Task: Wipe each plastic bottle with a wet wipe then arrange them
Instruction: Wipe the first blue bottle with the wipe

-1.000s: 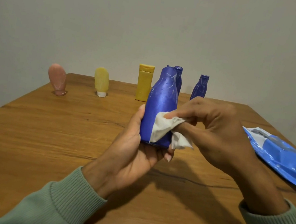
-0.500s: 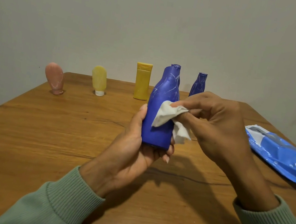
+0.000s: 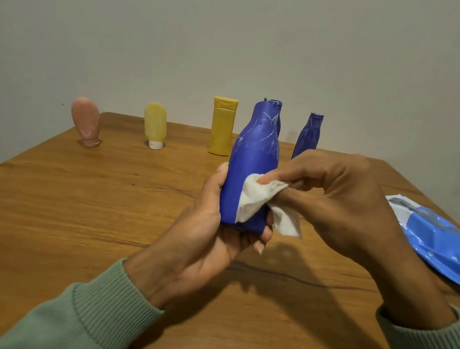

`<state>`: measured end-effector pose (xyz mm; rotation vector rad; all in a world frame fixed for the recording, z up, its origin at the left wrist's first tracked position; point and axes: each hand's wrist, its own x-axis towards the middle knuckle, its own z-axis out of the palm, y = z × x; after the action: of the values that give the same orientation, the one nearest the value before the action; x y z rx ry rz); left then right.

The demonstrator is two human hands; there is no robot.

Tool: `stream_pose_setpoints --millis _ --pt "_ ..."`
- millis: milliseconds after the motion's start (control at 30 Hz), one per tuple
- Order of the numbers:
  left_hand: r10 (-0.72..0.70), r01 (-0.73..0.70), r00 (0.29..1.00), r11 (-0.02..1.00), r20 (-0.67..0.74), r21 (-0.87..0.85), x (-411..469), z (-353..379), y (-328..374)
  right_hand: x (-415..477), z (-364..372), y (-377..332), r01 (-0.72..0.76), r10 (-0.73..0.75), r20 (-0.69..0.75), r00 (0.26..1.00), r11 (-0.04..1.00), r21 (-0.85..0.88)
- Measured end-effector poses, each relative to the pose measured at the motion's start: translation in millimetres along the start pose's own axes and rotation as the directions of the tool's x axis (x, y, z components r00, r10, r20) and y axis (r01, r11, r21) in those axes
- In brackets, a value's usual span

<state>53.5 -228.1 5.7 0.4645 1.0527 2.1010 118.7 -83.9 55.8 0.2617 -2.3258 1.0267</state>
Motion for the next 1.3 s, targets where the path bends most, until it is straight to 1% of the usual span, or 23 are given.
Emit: stream_pose_setpoints --millis 67,100,133,233,267,300,367,400,433,567,700,733,833,867,967,1000,1100,1133,1233,1300 --pt "-0.007 0.007 1.0 0.999 0.003 0.031 1.2 -0.9 0.1 0.6 4.1 2.6 -0.01 0.019 -0.136 0.99 0.998 0.066" --pt "-0.012 0.011 1.0 0.999 0.001 0.04 0.9 -0.7 0.2 0.8 5.2 2.7 -0.015 0.029 -0.175 0.984 0.996 0.084" --pt "-0.014 0.014 1.0 0.999 -0.003 0.041 0.5 0.3 0.3 0.5 5.1 2.1 -0.014 0.027 -0.166 0.986 0.997 0.08" --pt "-0.008 0.007 1.0 0.999 -0.027 -0.035 -1.2 2.1 0.8 -0.3 1.1 -1.8 0.008 -0.008 0.037 0.999 1.0 0.008" --pt "-0.004 0.003 1.0 0.999 -0.024 -0.044 -1.3 1.8 0.7 0.0 0.8 -1.7 0.011 -0.011 0.044 0.999 1.0 0.007" --pt "-0.004 0.003 1.0 1.0 -0.009 -0.024 -1.2 0.8 0.7 0.3 1.3 -0.8 0.002 -0.002 -0.004 1.0 1.0 0.028" --pt "-0.031 0.031 0.999 0.999 0.022 0.025 -1.6 0.3 1.4 1.1 3.9 2.4 -0.018 0.029 -0.154 0.988 0.997 0.074" --pt "-0.05 0.049 0.998 0.998 0.023 0.04 -1.5 0.5 1.2 1.5 5.1 3.3 -0.023 0.039 -0.202 0.979 0.996 0.084" --pt "-0.057 0.056 0.998 0.997 0.023 0.053 -2.0 1.0 0.9 1.3 6.0 3.4 -0.024 0.044 -0.217 0.975 0.996 0.091" --pt "-0.011 0.008 0.999 0.996 0.032 0.086 -1.6 3.4 -0.1 0.7 8.9 1.1 0.013 -0.009 -0.114 0.993 0.999 0.037" --pt "-0.061 0.055 0.997 0.993 0.052 0.106 -2.7 2.8 0.7 1.4 10.9 2.7 -0.028 0.045 -0.222 0.974 0.996 0.08" --pt "-0.058 0.052 0.997 0.993 0.052 0.11 -2.9 2.9 0.4 1.3 10.3 2.5 -0.03 0.045 -0.213 0.976 0.997 0.072" --pt "-0.001 -0.003 0.999 0.994 0.034 0.11 -0.8 2.4 -1.9 0.4 8.4 -0.2 -0.007 0.013 -0.114 0.993 0.999 0.051" --pt "0.01 -0.012 1.0 0.993 0.023 0.117 0.0 2.0 -2.3 0.5 9.1 0.3 0.0 0.006 -0.121 0.993 0.999 0.046" --pt "0.002 0.001 1.0 0.985 -0.022 0.171 0.7 0.2 -3.3 1.0 12.9 2.3 0.0 0.007 -0.224 0.975 0.999 0.032" --pt "0.013 -0.005 0.999 0.983 -0.041 0.182 0.8 0.7 -3.8 0.6 14.1 1.9 0.008 -0.004 -0.223 0.975 1.0 0.02" --pt "0.079 -0.059 0.993 0.976 -0.088 0.21 2.3 0.3 -6.1 -0.7 16.5 -1.0 0.054 -0.061 -0.124 0.99 0.997 -0.06" --pt "0.082 -0.059 0.992 0.972 -0.095 0.226 2.1 0.3 -6.3 -0.6 17.2 -0.7 0.055 -0.064 -0.124 0.99 0.996 -0.068" --pt "0.037 -0.001 0.992 0.957 -0.118 0.29 -0.6 -0.4 -6.7 -0.4 18.4 0.3 0.037 -0.047 -0.2 0.979 0.998 -0.051" --pt "0.028 0.015 0.991 0.948 -0.13 0.319 -3.4 0.6 -7.4 -1.8 19.4 -1.7 0.063 -0.084 -0.173 0.981 0.991 -0.12"
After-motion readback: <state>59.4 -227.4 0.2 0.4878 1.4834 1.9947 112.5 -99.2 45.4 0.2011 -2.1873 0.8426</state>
